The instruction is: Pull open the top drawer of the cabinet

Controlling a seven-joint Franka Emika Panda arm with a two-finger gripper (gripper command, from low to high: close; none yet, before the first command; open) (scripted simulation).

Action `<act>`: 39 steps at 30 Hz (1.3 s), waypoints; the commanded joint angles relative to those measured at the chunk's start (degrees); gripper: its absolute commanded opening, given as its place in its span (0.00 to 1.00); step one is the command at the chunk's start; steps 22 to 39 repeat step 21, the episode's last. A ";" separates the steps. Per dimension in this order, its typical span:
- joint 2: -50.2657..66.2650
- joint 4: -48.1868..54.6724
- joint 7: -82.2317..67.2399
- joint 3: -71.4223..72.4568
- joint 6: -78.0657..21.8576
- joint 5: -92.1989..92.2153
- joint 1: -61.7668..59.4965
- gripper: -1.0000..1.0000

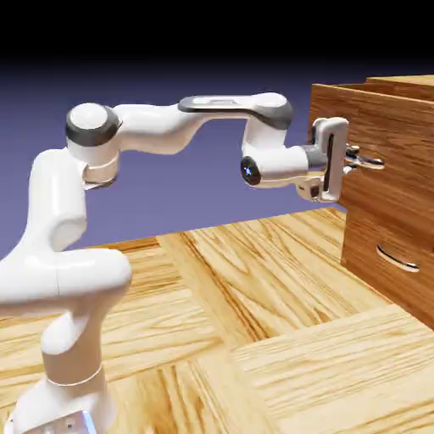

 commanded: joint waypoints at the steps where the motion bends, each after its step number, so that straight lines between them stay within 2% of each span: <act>1: 0.39 -1.98 0.36 -1.35 -0.39 -0.18 2.07 0.00; 7: 11.41 -3.05 15.30 -3.32 -3.38 -4.68 0.57 0.00; 11: 15.33 -9.62 19.44 -6.46 -5.40 -6.26 5.64 0.00; 15: 23.46 -10.01 29.35 -7.21 -8.18 -8.52 3.47 0.00; 17: 24.91 -13.68 30.46 -8.33 -8.96 -9.21 6.41 0.00; 18: 24.91 -13.68 30.46 -8.33 -8.96 -9.21 6.41 1.00; 21: 25.23 -17.83 30.20 -9.63 -9.18 -9.90 10.43 1.00; 39: 25.23 -17.83 30.20 -9.63 -9.18 -9.90 10.43 1.00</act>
